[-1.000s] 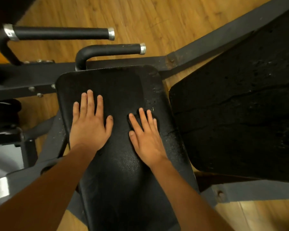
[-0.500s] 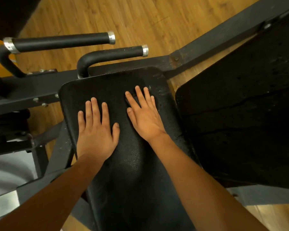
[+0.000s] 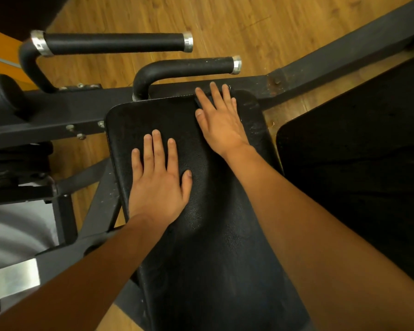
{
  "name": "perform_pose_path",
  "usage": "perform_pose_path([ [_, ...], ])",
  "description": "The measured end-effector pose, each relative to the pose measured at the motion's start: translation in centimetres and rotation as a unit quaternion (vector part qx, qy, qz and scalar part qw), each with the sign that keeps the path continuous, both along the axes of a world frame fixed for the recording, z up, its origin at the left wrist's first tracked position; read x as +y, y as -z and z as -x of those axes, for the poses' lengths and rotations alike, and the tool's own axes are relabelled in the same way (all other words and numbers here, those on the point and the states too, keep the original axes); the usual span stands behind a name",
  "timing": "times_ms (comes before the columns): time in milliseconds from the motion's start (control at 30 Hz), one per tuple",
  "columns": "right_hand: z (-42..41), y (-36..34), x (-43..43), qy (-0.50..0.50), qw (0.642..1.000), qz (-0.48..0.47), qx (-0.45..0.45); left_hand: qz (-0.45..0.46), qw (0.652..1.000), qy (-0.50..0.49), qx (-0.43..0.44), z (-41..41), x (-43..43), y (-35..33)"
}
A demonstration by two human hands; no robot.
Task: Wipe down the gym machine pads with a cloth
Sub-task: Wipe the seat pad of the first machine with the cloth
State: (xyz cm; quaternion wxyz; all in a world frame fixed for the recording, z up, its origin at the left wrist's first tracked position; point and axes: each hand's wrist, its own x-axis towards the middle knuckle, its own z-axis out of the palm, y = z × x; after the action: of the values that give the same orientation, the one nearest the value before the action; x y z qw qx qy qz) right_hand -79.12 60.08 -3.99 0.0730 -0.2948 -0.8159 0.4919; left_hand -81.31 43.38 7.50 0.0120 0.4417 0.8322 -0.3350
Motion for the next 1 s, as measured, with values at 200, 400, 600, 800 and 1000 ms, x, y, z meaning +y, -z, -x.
perform_pose_path([
  [200,-0.7,0.2,-0.4,0.005,0.999,0.020,0.024,-0.003,1.000,0.000,-0.003,0.1,0.2,0.0],
  [400,-4.0,0.1,-3.4,0.006,0.998,0.040,0.044,-0.008,1.000,0.003,-0.010,0.1,0.1,0.0],
  [600,-1.4,0.4,-1.6,0.019,0.999,0.029,0.042,-0.005,1.000,0.003,-0.006,0.1,0.2,0.0],
  [800,0.2,0.4,-0.1,0.031,0.999,0.026,0.033,-0.007,1.000,0.006,-0.008,0.1,0.2,0.0],
  [1000,-4.0,0.4,-3.1,0.033,0.998,0.036,0.036,-0.017,1.000,0.007,-0.009,0.1,0.2,0.1],
])
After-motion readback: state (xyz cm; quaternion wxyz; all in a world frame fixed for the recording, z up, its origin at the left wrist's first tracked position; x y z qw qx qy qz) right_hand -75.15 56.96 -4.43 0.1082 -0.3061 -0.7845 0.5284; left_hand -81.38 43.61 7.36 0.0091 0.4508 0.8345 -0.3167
